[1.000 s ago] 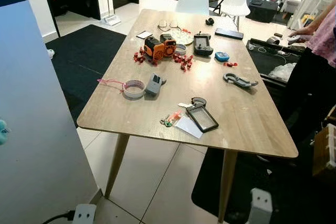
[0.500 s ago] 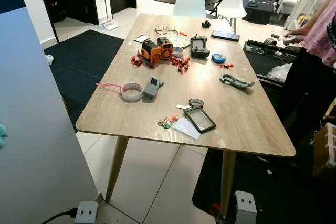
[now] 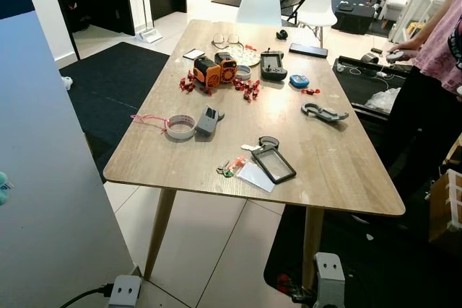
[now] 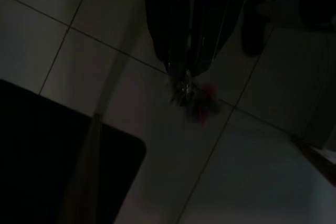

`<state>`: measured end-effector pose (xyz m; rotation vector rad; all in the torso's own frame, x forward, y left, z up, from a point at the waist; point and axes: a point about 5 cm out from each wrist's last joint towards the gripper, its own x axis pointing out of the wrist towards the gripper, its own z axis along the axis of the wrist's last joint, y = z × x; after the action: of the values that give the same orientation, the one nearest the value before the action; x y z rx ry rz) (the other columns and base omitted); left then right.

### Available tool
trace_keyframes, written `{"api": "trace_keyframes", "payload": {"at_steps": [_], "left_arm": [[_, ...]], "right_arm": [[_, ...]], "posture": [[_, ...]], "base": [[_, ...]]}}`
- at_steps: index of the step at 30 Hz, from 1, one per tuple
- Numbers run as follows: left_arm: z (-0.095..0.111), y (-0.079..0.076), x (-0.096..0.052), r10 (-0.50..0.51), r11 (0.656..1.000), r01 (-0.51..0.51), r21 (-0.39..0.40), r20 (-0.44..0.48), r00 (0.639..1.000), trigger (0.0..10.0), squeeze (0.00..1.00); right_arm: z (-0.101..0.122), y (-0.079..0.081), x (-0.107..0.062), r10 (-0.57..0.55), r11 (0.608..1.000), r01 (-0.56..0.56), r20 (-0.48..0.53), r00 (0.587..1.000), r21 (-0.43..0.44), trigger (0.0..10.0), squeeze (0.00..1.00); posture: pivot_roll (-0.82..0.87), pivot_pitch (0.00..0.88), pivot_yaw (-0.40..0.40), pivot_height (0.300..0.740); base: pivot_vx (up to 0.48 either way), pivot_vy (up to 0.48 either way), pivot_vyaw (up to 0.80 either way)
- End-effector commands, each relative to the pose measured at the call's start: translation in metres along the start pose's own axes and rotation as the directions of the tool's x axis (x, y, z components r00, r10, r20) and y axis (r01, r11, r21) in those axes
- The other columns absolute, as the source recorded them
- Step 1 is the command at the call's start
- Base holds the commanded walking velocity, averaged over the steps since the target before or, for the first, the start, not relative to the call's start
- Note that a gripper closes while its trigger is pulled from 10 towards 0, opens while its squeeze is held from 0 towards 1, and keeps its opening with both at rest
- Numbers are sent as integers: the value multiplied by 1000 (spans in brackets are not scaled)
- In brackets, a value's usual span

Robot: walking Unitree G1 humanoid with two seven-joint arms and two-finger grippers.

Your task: Hang keys on a hook

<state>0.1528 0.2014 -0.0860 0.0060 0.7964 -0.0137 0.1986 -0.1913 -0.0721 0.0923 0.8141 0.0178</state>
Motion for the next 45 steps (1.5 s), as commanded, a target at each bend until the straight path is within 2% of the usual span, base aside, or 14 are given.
{"api": "trace_keyframes", "payload": {"at_steps": [1, 6, 12, 22, 26, 32, 45], "left_arm": [[-7, -1, -2, -7, 1000, 7, 2, -33, 999, 10000, 0], [-5, 3, -1, 19, 1000, -18, 24, -54, 998, 10000, 0], [-9, 3, -2, 30, 999, -31, -19, -62, 998, 10000, 0], [-20, 1, -7, 31, 999, -33, -19, -76, 997, 10000, 0], [-20, 2, -7, 56, 998, -55, 4, -86, 995, 10000, 0], [-21, 2, -7, 49, 999, -51, -14, -92, 995, 10000, 0], [-23, 3, -7, 59, 998, -59, 8, -117, 991, 10000, 0]], "right_arm": [[4, 4, 2, 14, 1000, -13, 6, 1000, -23, 10000, 0], [3, 10, 3, 48, 998, -48, -7, 999, -49, 10000, 0], [3, 12, 3, 64, 995, -65, -17, 998, -73, 10000, 0], [2, 15, 3, 83, 991, -85, -26, 996, -99, 10000, 0], [3, 16, 4, 92, 989, -95, -30, 995, -110, 10000, 0], [5, 21, 5, 117, 984, -119, -28, 993, -135, 10000, 0], [8, 24, 6, 131, 979, -134, -29, 991, -152, 10000, 0]], "posture": [[62, 36, -50, 740], [62, 38, -53, 740], [66, 43, -57, 740], [69, 47, -59, 740], [74, 48, -63, 740], [78, 39, -68, 740], [81, 16, -71, 740]], "base": [[0, 0, 800], [0, 0, 796], [0, 0, 783], [0, 0, 781], [0, 0, 769], [0, 0, 766], [0, 0, 762]]}}
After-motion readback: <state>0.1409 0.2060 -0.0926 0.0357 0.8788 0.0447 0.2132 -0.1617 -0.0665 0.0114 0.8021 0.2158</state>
